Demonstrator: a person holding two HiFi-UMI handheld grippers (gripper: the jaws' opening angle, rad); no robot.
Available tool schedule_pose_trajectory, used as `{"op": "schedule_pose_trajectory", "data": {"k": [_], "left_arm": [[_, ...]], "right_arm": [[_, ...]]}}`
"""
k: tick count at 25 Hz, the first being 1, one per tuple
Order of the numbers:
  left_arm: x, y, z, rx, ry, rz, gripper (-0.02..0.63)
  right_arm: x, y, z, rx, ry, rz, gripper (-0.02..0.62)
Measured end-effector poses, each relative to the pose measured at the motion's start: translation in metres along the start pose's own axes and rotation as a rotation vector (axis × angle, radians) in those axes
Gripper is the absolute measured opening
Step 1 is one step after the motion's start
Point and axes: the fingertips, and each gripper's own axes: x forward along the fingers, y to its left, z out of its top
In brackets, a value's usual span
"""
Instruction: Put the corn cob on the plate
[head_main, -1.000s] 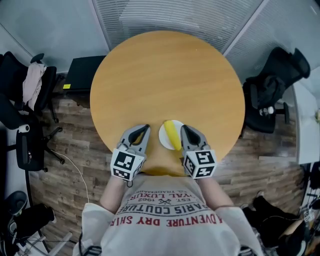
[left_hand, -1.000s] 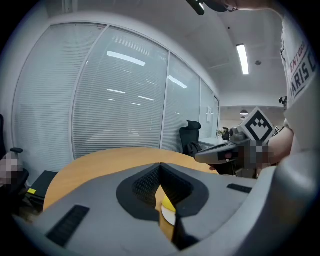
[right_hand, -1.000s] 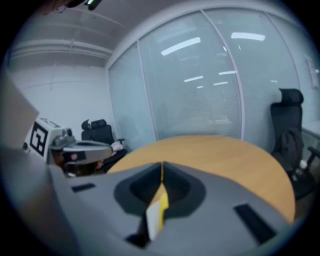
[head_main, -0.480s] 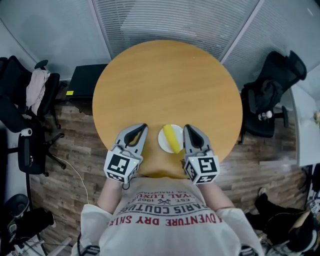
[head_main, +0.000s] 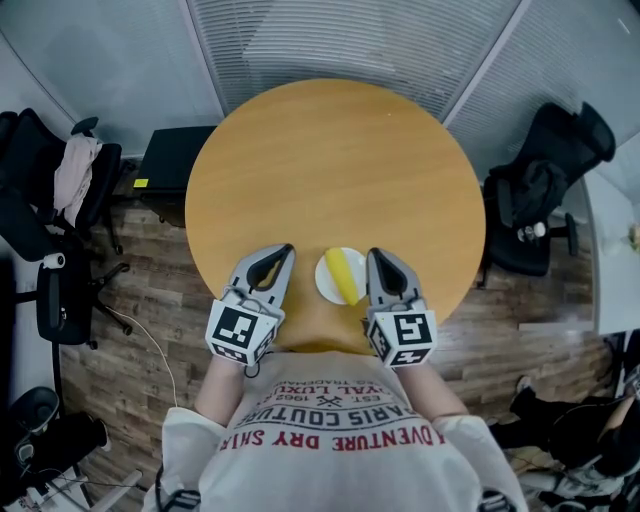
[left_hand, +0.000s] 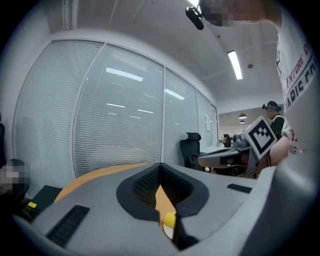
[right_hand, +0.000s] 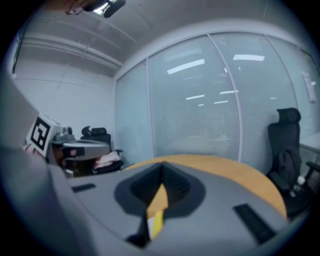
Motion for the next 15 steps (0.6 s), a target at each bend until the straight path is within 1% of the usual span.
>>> {"op": "schedule_pose_trajectory", "data": {"k": [7, 15], "left_arm": [[0.0052, -0.0016, -0.003, -0.02, -0.003, -0.015, 0.034], [0.0011, 0.0056, -0.0054, -0.025, -0.001, -0.001, 0.034]], "right_arm": [[0.0017, 0.0026, 0.0002, -0.016, -0.003, 0.009, 0.029], [0.0054, 0.0093, 0.0, -0.034, 0.002, 0.009, 0.029]]}}
